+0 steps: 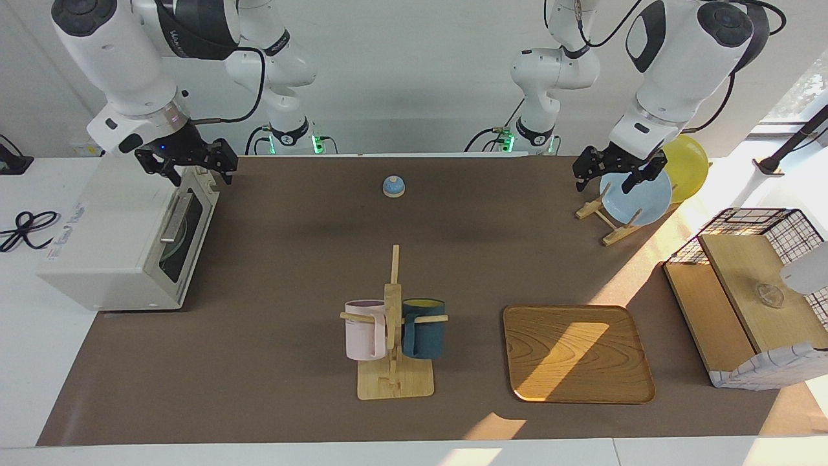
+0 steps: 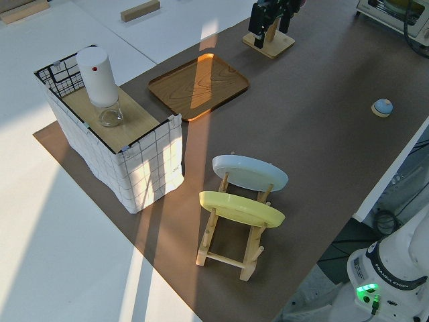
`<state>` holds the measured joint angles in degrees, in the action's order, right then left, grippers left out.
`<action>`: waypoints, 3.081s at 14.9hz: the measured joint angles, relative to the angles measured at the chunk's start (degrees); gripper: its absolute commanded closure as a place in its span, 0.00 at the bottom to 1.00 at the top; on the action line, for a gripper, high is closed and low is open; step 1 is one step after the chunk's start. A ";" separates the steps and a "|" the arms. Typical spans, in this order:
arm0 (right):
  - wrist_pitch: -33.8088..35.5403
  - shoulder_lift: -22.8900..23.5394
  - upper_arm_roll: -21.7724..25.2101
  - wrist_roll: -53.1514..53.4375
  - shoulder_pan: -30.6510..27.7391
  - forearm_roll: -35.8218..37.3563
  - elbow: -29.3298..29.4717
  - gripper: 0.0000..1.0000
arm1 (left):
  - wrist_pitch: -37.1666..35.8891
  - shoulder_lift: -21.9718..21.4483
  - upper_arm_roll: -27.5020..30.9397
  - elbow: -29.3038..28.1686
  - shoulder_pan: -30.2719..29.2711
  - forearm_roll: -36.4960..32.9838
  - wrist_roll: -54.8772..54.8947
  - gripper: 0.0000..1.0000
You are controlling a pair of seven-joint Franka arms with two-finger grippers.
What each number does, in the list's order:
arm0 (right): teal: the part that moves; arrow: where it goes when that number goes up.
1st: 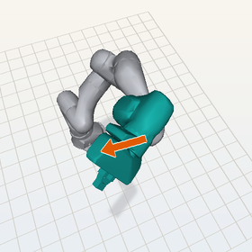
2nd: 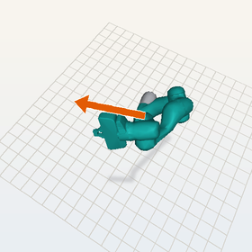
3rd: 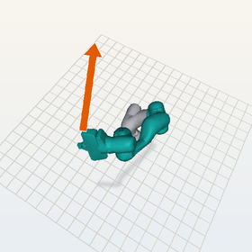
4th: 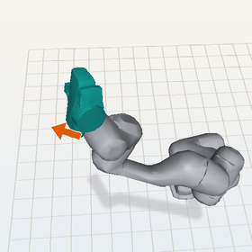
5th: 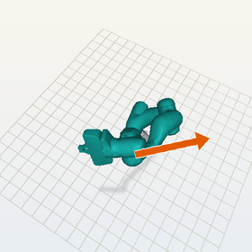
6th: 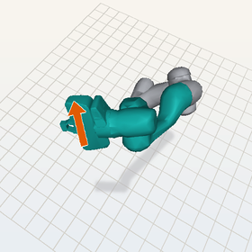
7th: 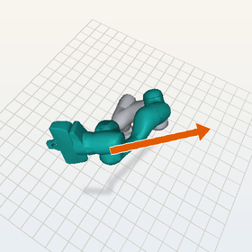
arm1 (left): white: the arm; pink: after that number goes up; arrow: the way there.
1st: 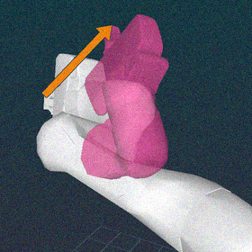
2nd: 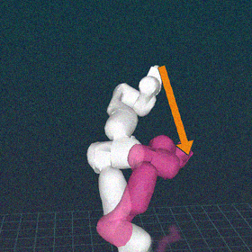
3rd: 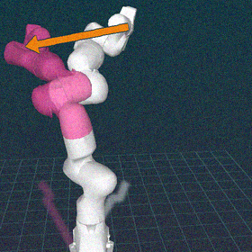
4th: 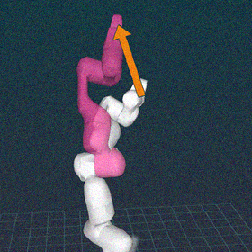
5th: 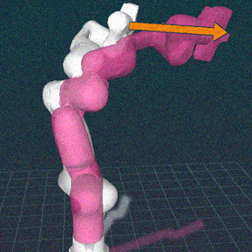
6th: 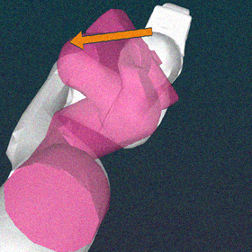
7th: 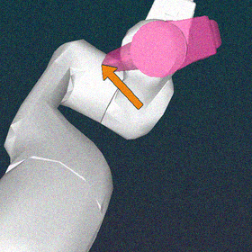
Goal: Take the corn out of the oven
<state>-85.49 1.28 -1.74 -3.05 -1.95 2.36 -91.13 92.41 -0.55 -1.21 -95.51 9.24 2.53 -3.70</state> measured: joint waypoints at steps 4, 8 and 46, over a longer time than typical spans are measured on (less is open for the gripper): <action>0.00 0.00 0.02 0.00 -0.03 0.00 0.00 0.00 | 0.00 0.00 0.00 0.00 0.00 0.00 0.00 0.00; 0.00 0.00 0.07 0.00 -0.44 0.00 -0.03 0.00 | 0.00 0.00 0.00 0.00 0.00 0.00 0.00 0.00; -24.36 -6.18 0.49 -3.72 -9.20 0.81 -27.53 1.00 | 0.00 0.00 0.00 0.00 0.00 0.00 0.00 0.00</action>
<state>-109.85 -4.91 -1.25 -6.77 -11.15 3.17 -118.65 92.41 -0.55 -1.21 -95.51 9.24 2.53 -3.70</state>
